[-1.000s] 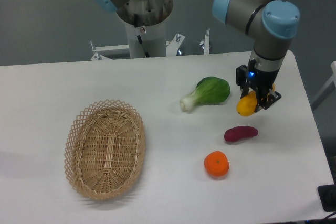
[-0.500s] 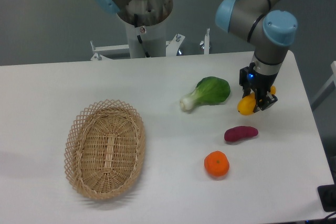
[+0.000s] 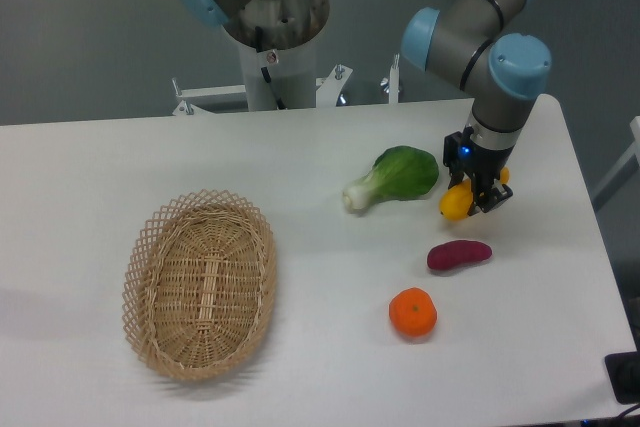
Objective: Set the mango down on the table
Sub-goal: 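Lower the held mango onto the table beside the bok choy, then open the gripper to release the mango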
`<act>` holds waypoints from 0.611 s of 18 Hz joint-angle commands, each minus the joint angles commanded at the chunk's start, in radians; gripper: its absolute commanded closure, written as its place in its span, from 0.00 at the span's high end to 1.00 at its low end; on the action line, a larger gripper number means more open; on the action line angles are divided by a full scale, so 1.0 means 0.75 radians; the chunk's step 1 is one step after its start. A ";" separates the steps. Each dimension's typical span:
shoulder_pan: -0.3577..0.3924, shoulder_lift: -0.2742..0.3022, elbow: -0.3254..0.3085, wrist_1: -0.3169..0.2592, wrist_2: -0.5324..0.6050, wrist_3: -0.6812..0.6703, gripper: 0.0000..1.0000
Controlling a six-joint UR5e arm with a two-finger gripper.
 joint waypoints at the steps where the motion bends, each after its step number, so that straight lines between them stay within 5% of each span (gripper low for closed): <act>1: -0.002 0.000 -0.004 0.000 0.000 0.000 0.59; 3: -0.002 -0.002 -0.010 0.002 0.000 0.002 0.62; 7: -0.006 -0.006 -0.008 0.041 -0.018 -0.006 0.92; 11: -0.006 -0.002 0.002 0.045 -0.027 -0.006 1.00</act>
